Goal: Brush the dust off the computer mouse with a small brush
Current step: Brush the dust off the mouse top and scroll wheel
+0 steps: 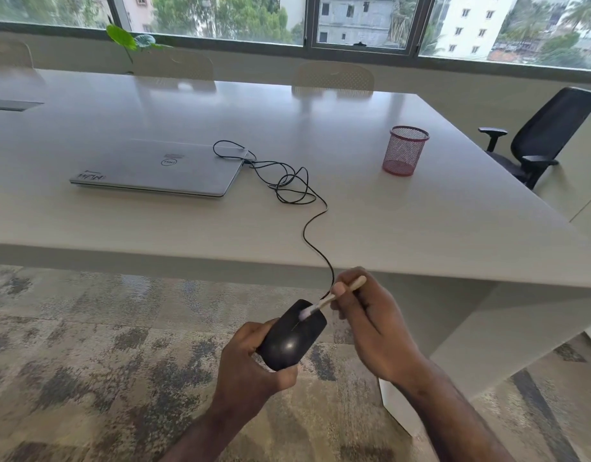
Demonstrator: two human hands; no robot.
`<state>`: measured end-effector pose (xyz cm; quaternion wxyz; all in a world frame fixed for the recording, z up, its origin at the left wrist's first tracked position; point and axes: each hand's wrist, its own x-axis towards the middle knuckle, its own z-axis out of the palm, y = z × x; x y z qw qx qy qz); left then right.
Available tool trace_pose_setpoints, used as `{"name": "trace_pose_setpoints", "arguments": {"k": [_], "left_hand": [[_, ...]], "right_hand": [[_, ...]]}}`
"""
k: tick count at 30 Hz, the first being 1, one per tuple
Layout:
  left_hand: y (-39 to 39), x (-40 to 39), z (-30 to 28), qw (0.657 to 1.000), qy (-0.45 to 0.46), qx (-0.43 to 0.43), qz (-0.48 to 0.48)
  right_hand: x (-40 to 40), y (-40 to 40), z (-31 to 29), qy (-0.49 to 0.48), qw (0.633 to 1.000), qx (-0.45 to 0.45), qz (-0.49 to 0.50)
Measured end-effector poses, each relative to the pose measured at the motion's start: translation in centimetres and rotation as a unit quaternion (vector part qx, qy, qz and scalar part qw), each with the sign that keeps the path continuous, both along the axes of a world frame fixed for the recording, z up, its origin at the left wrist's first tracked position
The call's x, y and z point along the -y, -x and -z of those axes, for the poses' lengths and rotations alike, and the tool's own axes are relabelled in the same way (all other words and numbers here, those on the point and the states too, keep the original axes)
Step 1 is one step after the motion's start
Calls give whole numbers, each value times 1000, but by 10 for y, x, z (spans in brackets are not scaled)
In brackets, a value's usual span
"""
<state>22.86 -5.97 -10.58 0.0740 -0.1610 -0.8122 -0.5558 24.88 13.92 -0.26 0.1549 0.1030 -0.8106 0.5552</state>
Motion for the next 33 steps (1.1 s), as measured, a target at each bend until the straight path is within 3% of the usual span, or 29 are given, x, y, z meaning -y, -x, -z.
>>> {"name": "trace_pose_setpoints", "arguments": {"k": [8,13,17,33], "left_hand": [[2,0,3,1000,7,3,-17],[0,1,3,1000,5,8,-11],[-1,1,0,1000,4,3,0],[-2,-2,3,1000,21,-15,-3]], "right_hand": [[9,-8,8,-76,992,32,-95],[7,-6,6,-8,999,33,-42],[5,-1,5,-69,997,13,21],[25,-17,6,-95,990,55,-89]]}}
